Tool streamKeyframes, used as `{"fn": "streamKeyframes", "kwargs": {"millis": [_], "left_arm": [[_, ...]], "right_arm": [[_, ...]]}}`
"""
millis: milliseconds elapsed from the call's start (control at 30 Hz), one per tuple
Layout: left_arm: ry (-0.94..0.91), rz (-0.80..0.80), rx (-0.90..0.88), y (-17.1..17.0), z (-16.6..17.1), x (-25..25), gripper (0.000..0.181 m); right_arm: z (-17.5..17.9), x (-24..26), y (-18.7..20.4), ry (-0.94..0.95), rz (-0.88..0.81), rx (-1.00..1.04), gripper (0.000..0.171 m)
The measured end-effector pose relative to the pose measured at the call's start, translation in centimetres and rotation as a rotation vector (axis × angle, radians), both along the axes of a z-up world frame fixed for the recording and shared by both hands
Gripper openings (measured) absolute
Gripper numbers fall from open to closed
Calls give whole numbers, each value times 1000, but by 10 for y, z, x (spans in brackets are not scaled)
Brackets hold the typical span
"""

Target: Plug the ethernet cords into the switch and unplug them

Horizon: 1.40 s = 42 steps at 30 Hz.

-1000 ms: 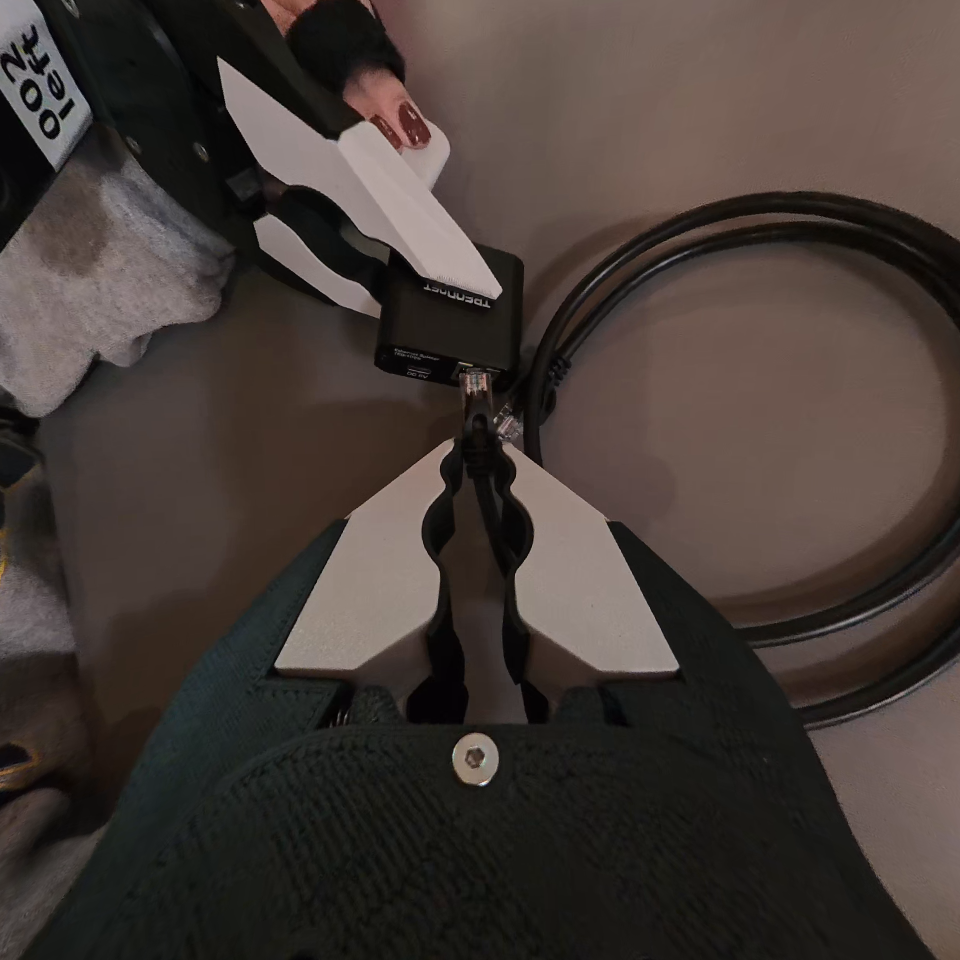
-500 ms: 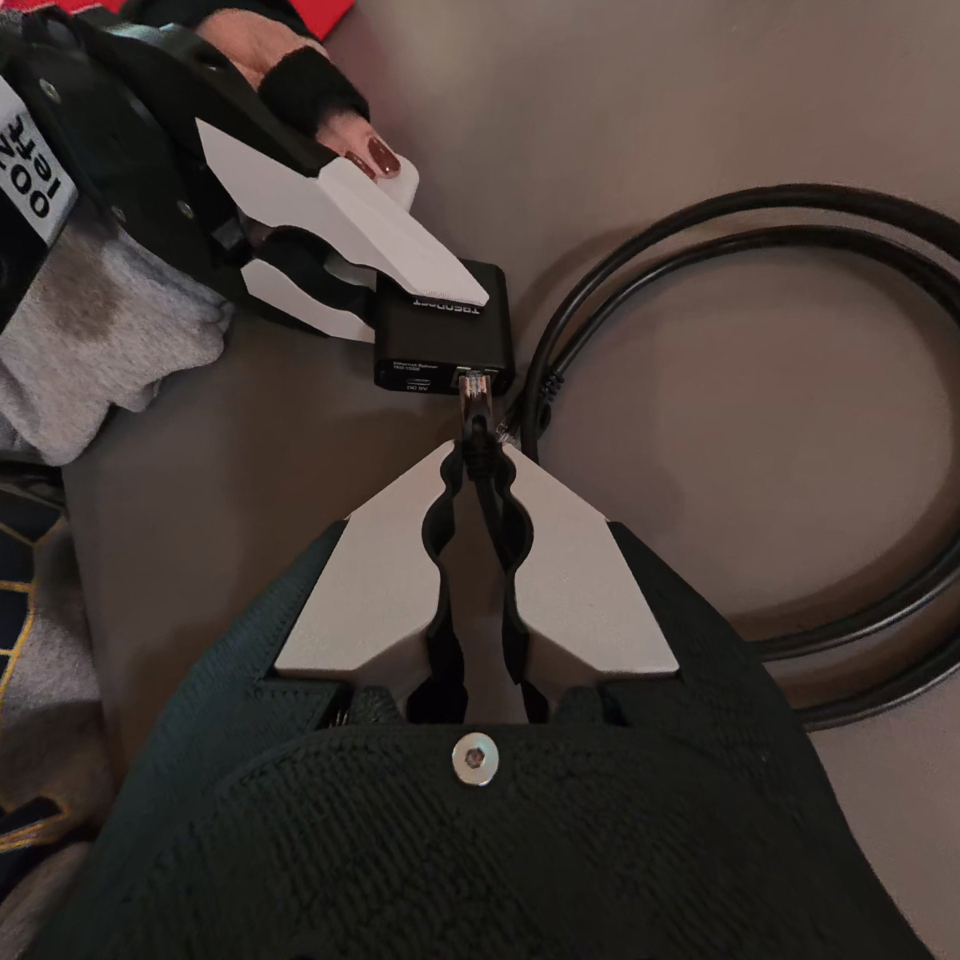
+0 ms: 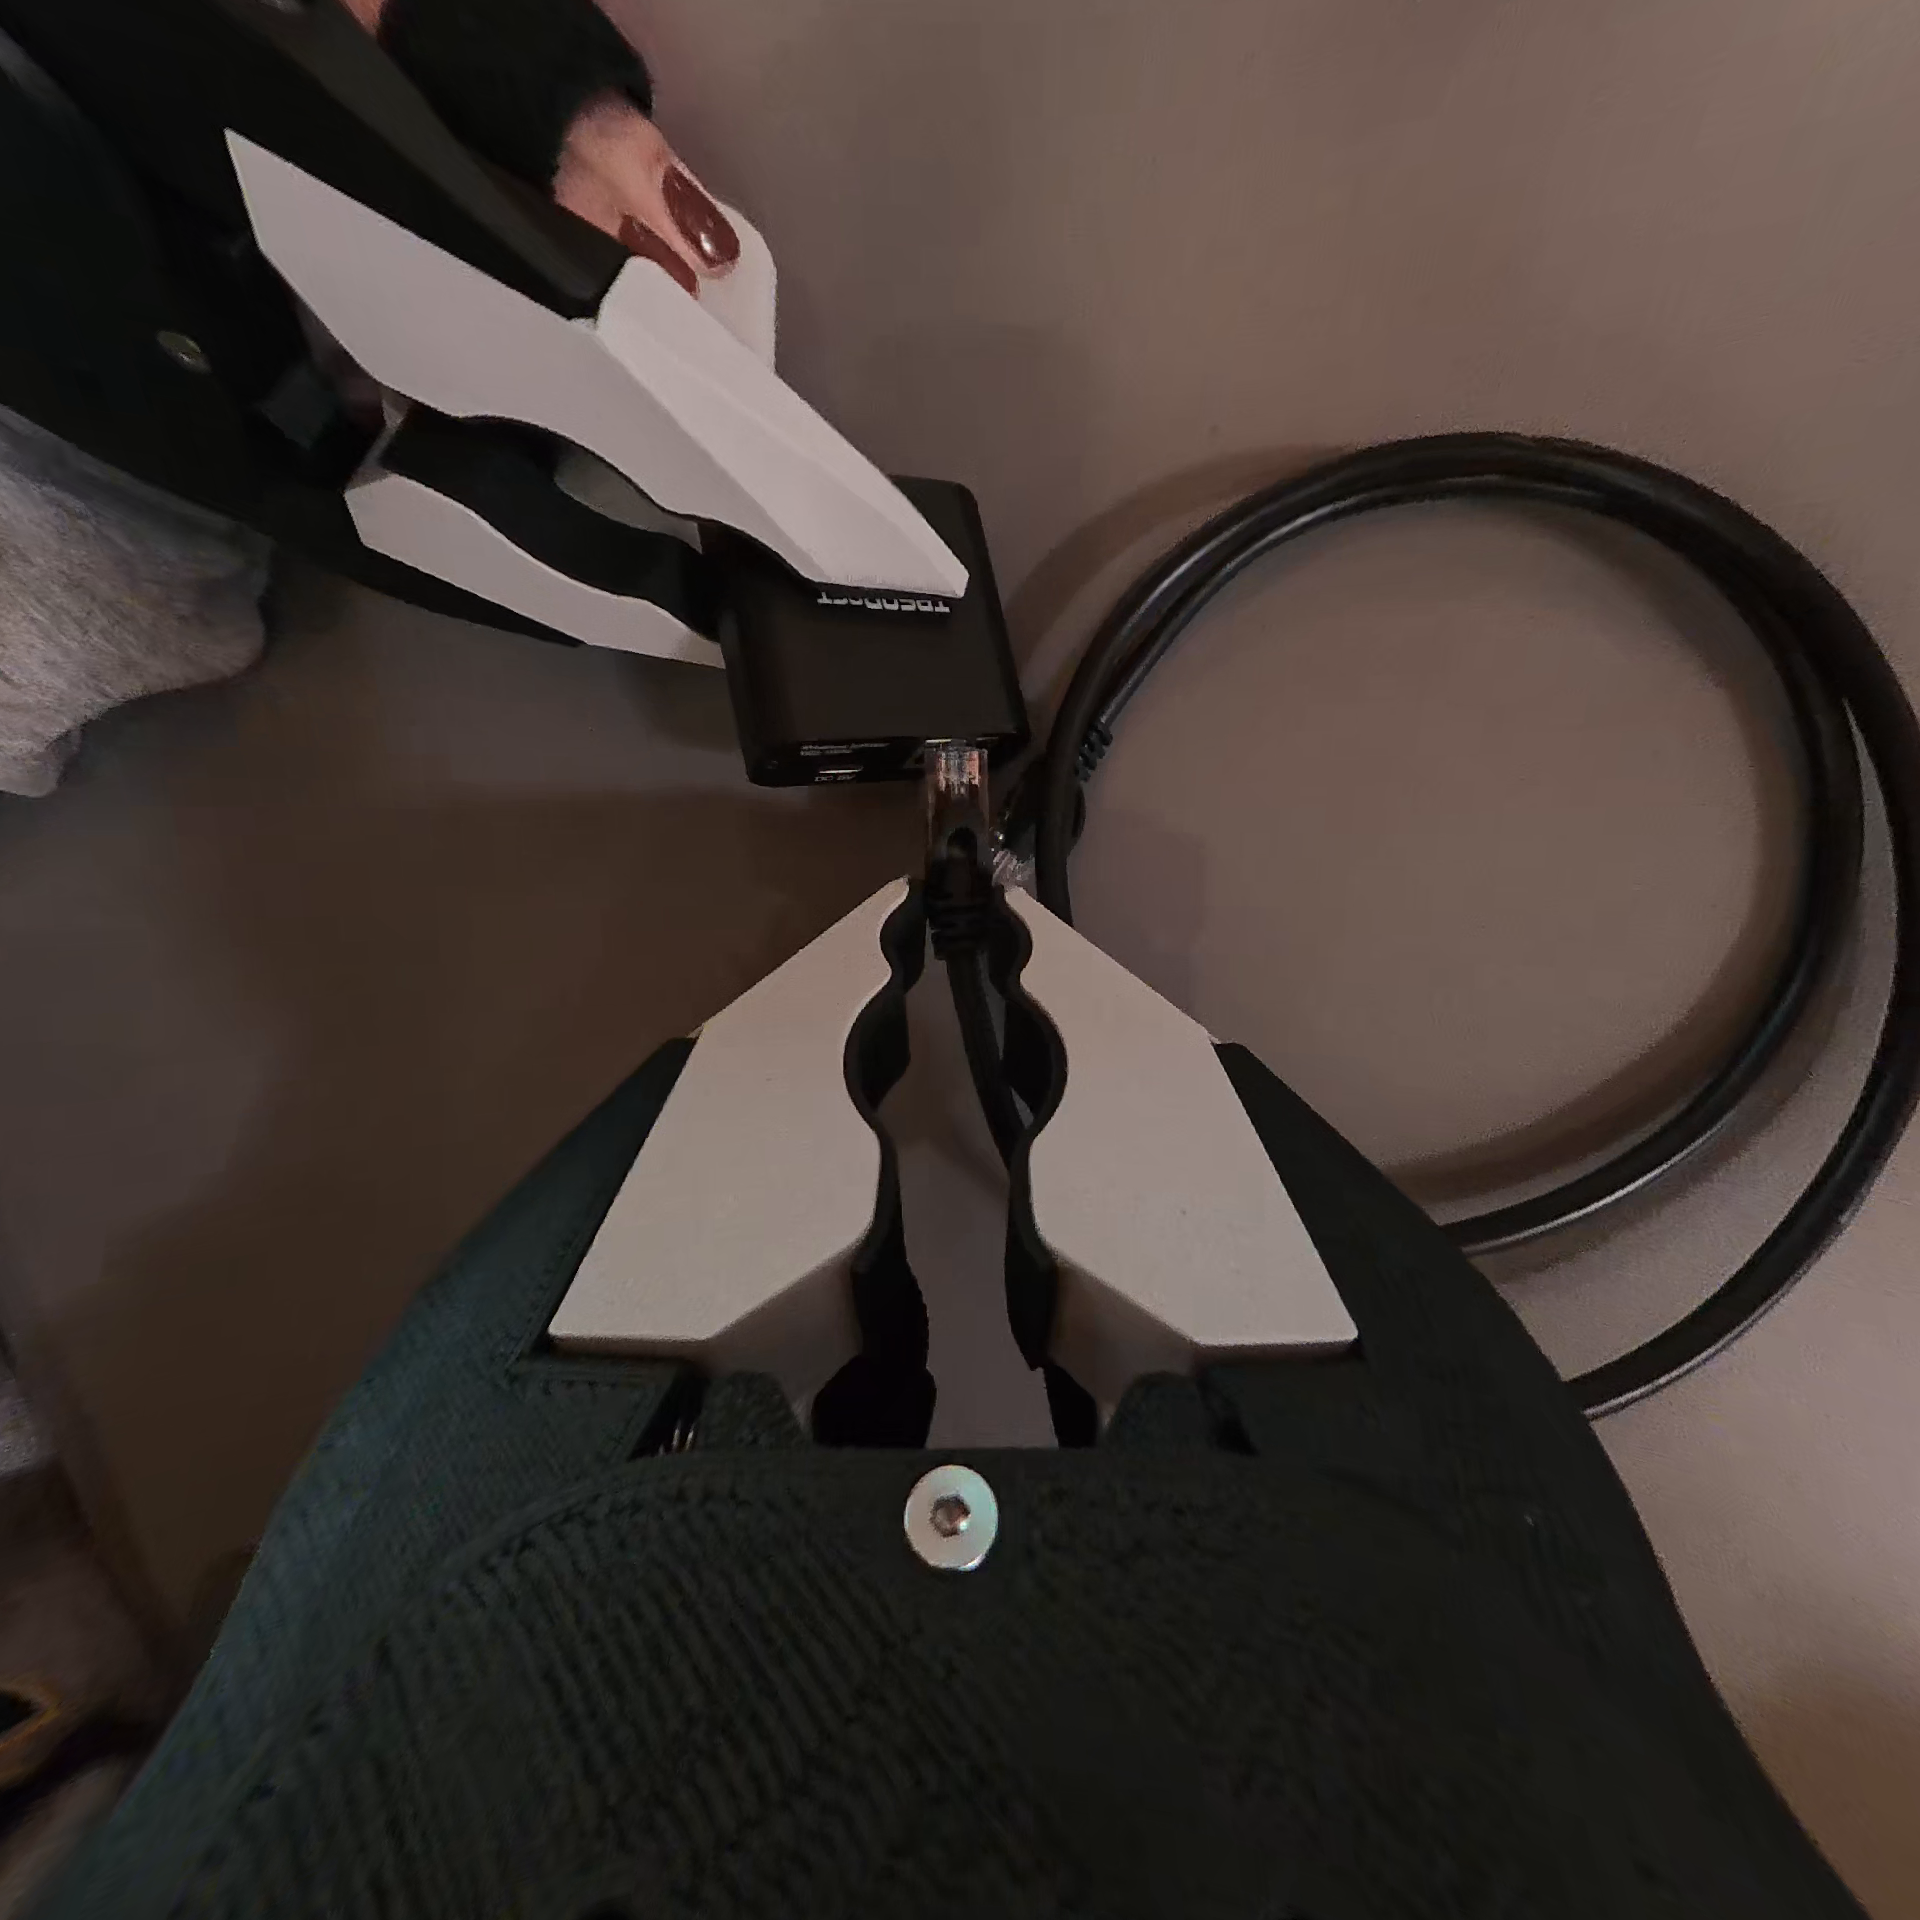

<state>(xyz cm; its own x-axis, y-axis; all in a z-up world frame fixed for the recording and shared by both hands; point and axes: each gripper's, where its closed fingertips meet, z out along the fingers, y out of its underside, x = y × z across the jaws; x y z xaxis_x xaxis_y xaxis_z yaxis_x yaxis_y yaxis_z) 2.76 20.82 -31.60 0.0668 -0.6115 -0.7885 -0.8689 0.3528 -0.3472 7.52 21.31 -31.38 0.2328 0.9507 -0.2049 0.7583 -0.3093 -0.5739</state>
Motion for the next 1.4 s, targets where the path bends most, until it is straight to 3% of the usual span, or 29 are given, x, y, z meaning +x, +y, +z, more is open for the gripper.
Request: {"fn": "streamKeyframes", "kwargs": {"millis": [100,233,300,400,633,800,900,1233,1300,1400], "left_arm": [[-31,2,-13,0,1,-1,22],[-242,19,-146,-1,7,-6,22],[-284,26,-184,-1,9,-9,22],[-311,40,-212,1,10,-9,22],[-343,75,-220,6,11,-18,22],[-373,74,-233,8,13,-19,22],[-392,72,-245,8,13,-20,22],[-403,65,-248,10,15,-20,22],[-399,62,-242,11,15,-20,22],[-376,46,-209,11,15,-20,22]], "right_arm": [[2,-2,0,47,-4,-49,10],[14,-9,1,170,8,-72,10],[15,-11,1,170,39,-9,12],[17,-15,-1,166,121,132,30],[17,4,12,35,265,534,40],[16,12,7,39,349,645,39],[14,13,6,41,389,737,30],[-2,10,7,35,387,672,18],[0,7,9,40,357,674,10],[10,0,1,128,300,526,9]]}}
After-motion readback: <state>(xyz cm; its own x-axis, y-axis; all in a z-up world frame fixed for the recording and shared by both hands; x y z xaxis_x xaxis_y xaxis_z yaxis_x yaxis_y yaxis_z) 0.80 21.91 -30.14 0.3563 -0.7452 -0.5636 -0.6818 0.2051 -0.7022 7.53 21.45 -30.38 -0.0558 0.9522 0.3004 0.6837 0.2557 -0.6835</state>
